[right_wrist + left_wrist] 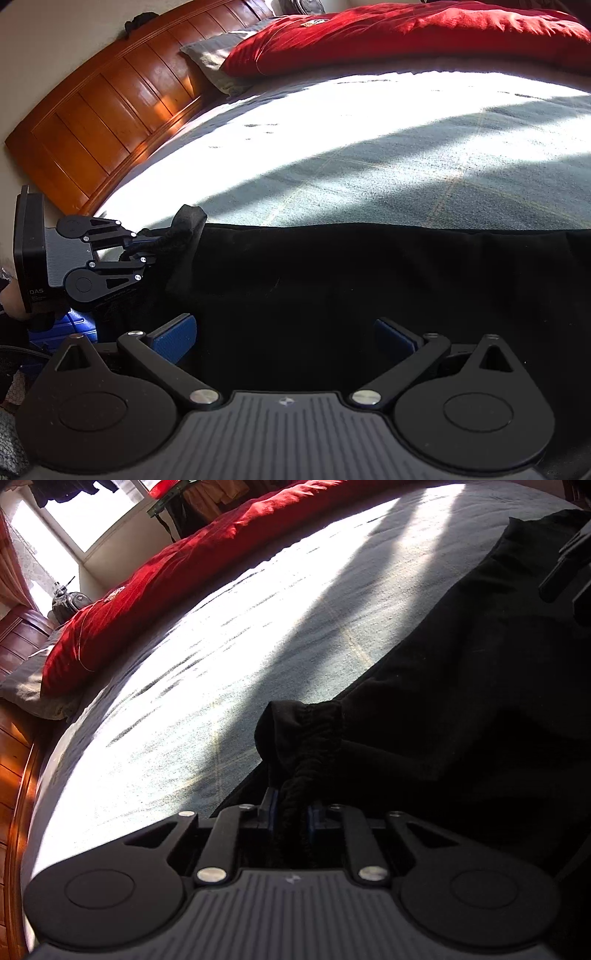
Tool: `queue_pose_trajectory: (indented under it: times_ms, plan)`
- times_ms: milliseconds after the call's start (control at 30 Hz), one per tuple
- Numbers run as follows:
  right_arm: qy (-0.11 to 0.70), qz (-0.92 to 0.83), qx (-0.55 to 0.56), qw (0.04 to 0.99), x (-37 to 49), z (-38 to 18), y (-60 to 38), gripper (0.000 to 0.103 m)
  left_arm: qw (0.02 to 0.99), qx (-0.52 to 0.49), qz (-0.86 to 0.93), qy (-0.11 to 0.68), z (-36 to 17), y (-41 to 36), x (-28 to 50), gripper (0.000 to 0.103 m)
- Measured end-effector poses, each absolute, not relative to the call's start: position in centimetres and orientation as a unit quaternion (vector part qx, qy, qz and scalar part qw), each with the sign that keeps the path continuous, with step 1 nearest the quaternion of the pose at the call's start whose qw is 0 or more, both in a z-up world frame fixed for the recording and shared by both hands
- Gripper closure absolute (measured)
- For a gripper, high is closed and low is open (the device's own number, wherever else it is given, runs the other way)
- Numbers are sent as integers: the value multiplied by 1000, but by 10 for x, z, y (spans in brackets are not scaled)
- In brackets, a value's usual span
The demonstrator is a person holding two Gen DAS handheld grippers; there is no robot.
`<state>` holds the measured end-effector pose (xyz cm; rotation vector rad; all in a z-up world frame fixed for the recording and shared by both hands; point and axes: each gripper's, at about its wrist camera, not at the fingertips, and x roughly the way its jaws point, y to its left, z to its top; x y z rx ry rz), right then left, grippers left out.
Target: Fold clothes
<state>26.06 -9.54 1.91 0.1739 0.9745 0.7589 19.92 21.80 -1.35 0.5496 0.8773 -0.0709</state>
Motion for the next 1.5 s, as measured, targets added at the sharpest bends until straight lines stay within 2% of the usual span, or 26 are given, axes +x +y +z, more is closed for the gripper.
queue_pose_trajectory:
  times_ms: [233,433,633,800,933,1067,1167,1333,1400,1467,1500]
  plan:
    - [463,358,84,806,269,14,-91,0,901,174,46,395,31,256,177,93]
    - [465,361,79,804,271,14,-84,0,892,110,49,435,3,283,185,91]
    - [468,351,72,808,267,16,-87,0,893,33,45,446,-14,304,186,86]
    - [468,347,76,809,269,16,-87,0,896,-46,45,440,-11,323,178,73]
    - [470,350,72,807,270,15,-83,0,892,-142,28,427,-16,344,171,73]
    - [471,351,68,807,269,15,-81,0,881,-192,42,430,-22,359,167,85]
    - [470,350,70,807,269,16,-82,0,872,-251,43,419,-24,374,159,85]
    - [472,346,72,808,271,15,-82,0,862,-273,59,424,-36,382,153,84]
    - [469,349,68,808,270,16,-80,0,863,-264,61,426,-33,381,155,79]
    - [467,351,64,809,269,18,-79,0,869,-244,72,425,-25,380,154,64]
    - [465,352,62,810,268,19,-78,0,874,-228,81,421,-19,379,153,60]
